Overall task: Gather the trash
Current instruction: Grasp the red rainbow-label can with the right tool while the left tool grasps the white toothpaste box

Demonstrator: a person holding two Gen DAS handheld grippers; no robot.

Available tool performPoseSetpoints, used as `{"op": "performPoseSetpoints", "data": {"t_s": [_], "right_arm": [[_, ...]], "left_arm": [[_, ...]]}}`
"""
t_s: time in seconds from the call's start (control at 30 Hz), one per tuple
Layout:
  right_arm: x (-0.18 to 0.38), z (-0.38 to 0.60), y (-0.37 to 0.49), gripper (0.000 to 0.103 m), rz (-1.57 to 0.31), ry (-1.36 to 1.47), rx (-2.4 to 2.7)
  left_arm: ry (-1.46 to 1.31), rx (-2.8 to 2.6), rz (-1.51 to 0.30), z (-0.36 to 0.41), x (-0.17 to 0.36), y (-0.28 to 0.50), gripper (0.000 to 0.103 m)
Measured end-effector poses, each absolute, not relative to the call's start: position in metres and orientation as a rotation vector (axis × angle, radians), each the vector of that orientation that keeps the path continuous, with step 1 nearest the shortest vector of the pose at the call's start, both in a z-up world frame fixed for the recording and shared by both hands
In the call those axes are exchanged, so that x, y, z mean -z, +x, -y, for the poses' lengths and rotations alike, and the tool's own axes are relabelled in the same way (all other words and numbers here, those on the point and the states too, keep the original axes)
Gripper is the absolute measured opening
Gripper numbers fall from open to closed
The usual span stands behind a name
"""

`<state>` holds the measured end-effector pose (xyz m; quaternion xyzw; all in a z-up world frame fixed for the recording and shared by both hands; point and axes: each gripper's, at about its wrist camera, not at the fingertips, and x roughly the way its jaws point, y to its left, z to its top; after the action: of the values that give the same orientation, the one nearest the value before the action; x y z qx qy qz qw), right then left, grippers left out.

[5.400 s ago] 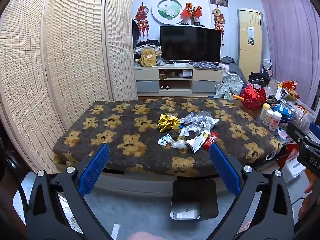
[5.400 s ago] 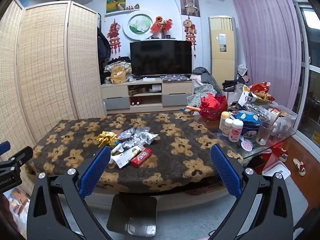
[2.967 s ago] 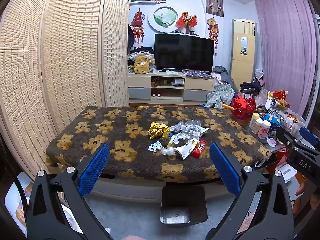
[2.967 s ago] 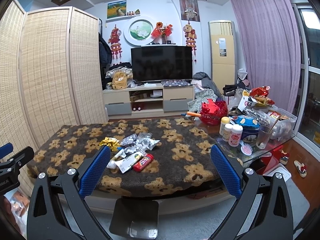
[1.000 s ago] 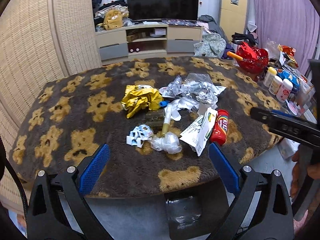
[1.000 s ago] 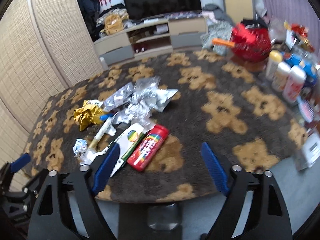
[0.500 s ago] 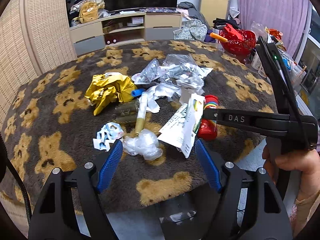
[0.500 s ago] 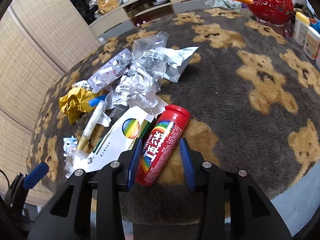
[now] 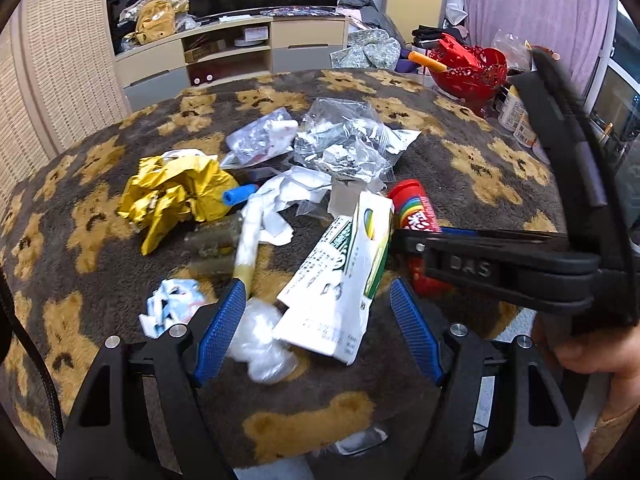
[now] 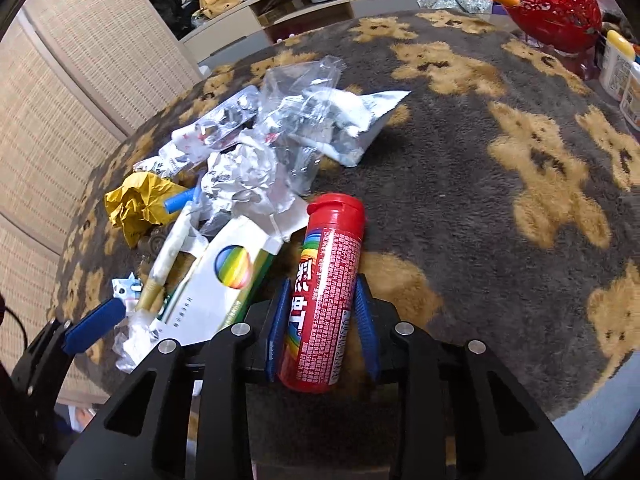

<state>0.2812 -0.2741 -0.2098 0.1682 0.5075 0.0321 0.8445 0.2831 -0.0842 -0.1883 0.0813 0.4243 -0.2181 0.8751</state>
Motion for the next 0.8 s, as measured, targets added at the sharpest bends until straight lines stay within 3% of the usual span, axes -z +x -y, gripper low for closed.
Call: {"op": "performPoseSetpoints", "data": {"t_s": [0.2, 0.3, 0.4, 0.8], "right_arm": [[0.208, 0.304, 0.269, 0.032, -1.055, 0.372, -0.004], [0.211, 0.316, 0.263, 0.032, -1.053, 0.394, 0.009], [0.210, 0.319, 0.258, 0.032, -1.052, 0.402, 0.006], [0.190, 0.322, 0.233, 0.030, -1.020, 0.410, -0.022]], "left_arm": [[0.166, 0.509, -0.929, 0.105, 0.203, 0.295, 0.057], [0.164, 0.517, -0.942, 0.111, 0.208, 0.293, 0.041], [0.127, 0.552, -0.963, 0.113, 0.206, 0.287, 0.015], [0.123, 0.521, -1.004, 0.117, 0.191, 0.259, 0.008]]}}
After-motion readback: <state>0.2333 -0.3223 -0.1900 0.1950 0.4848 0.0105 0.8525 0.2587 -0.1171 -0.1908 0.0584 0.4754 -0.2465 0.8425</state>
